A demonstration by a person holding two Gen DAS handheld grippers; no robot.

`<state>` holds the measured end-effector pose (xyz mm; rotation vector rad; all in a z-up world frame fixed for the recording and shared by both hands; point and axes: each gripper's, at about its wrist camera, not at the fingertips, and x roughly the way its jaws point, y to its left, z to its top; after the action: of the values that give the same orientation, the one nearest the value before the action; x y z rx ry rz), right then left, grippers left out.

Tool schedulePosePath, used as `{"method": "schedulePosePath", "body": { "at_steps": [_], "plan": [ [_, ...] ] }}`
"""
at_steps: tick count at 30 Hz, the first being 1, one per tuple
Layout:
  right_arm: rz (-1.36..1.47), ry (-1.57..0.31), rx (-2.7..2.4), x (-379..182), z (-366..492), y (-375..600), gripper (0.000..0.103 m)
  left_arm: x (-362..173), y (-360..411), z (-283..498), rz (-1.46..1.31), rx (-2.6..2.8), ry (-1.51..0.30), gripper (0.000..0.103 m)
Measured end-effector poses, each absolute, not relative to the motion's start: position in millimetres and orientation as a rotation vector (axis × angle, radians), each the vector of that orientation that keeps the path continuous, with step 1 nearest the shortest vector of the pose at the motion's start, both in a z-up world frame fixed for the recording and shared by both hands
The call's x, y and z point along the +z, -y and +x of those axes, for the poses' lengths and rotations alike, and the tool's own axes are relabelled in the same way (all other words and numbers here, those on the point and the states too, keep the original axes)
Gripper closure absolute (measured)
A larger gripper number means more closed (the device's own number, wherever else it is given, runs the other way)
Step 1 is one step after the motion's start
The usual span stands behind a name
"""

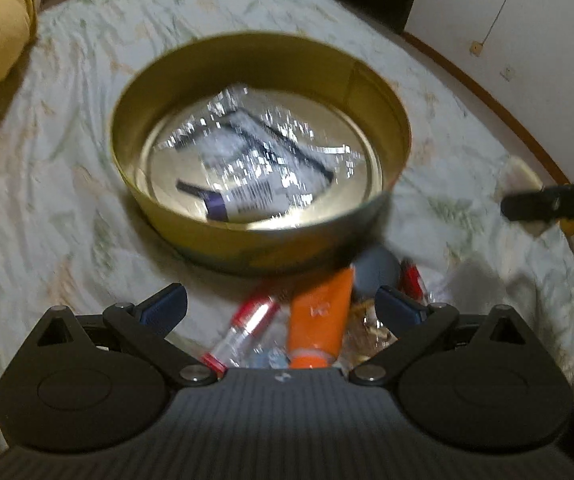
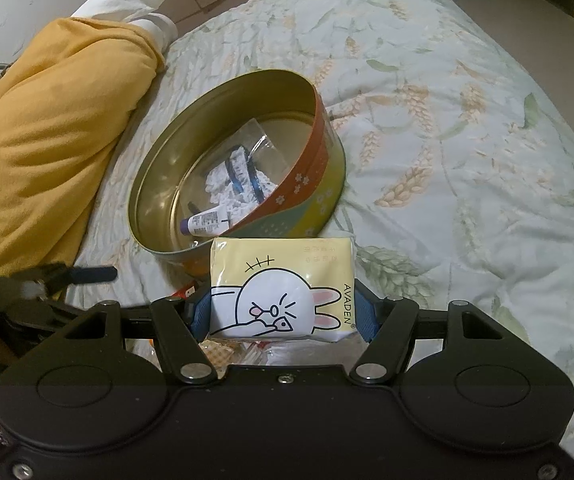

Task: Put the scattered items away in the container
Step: 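Grasp the orange VC tube with the left gripper and lift it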

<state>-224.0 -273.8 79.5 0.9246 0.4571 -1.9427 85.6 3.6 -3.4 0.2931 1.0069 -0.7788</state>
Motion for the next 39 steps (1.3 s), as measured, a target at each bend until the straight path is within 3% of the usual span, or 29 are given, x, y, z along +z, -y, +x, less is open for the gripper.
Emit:
{"method": "schedulePosePath", "body": {
  "at_steps": [4, 10, 11, 12, 17, 19, 33, 39],
  "plan": [
    [0.923, -0.457, -1.941, 79.3, -223.4, 274.0, 0.038, -16.8, 2.6, 81.7, 0.322, -0.802, -1.02, 0.001],
    [0.921, -0.456, -1.936, 78.8, -222.7, 274.3, 0.038, -40.3, 3.8, 82.6, 0.292, -0.845, -1.077, 0.012],
    [0.921, -0.457, -1.936, 78.7, -222.4, 274.5, 0.038, -42.1, 3.7, 82.1, 0.269, -0.856, -1.083, 0.016],
    [0.921, -0.457, -1.935, 78.5, -222.1, 275.0, 0.038, -42.9, 3.9, 81.1, 0.245, -0.87, -1.089, 0.027],
    [0.916, -0.463, -1.933, 77.5, -220.1, 275.5, 0.038, -47.0, 3.7, 76.6, 0.128, -0.887, -1.144, 0.046],
    [0.913, -0.461, -1.935, 77.5, -219.9, 275.2, 0.038, -43.7, 1.9, 73.9, 0.09, -0.873, -1.152, 0.061],
    [0.9, -0.452, -1.944, 78.1, -219.0, 272.1, 0.038, 21.6, -28.1, 28.5, 0.096, -0.815, -0.979, 0.062],
    [0.896, -0.485, -1.954, 73.6, -211.8, 268.1, 0.038, 24.6, -40.9, 20.4, 0.077, -0.746, -0.965, 0.062]
  ]
}}
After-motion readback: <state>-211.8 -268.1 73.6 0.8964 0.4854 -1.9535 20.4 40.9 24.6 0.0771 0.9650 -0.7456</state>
